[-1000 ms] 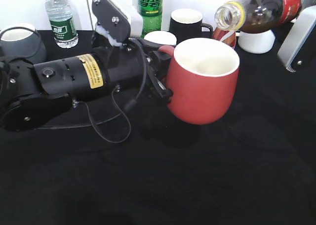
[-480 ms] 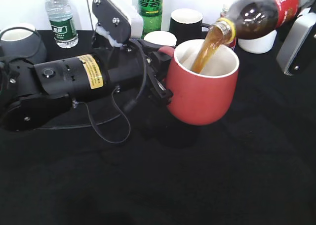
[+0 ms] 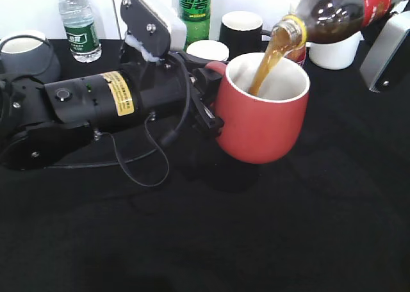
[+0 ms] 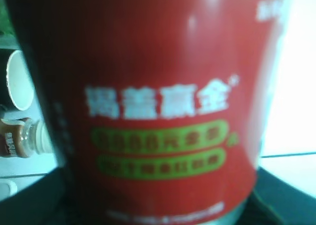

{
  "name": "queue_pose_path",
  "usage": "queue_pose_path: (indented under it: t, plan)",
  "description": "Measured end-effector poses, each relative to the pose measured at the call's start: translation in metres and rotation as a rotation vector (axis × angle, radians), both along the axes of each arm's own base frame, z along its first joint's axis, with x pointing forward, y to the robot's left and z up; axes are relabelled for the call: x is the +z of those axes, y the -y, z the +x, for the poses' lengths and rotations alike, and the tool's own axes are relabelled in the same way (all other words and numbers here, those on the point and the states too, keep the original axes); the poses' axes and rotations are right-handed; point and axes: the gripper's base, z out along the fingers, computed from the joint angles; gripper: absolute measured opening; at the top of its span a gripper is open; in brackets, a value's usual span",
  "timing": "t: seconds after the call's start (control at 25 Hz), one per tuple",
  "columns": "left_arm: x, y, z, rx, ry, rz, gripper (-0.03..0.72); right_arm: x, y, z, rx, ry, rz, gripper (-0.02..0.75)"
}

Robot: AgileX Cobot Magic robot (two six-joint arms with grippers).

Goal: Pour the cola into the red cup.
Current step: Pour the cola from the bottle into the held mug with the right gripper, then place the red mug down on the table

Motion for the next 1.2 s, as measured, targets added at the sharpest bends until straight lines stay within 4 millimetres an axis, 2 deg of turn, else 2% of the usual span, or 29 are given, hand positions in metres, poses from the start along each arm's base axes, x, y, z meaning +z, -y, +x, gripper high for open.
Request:
queue_pose_path:
  t: [0.72,1.0,1.08,1.2]
  plan:
    - [-0.001,0.0,0.0,-0.004,0.003,0.009,0.077,0.0,0.0,0.0,-0.001,-0.015,0.023,0.438]
    - [0.005,0.0,0.0,0.004,0.016,-0.054,0.077,-0.007,-0.007,-0.004,0.155,-0.329,0.289,0.437]
    - [0.005,-0.001,0.002,0.01,0.016,-0.056,0.077,-0.011,-0.006,-0.003,0.154,-0.507,0.456,0.437]
    - [0.005,-0.014,0.014,0.06,0.018,-0.055,0.077,-0.016,-0.003,-0.001,0.152,-0.835,0.838,0.42]
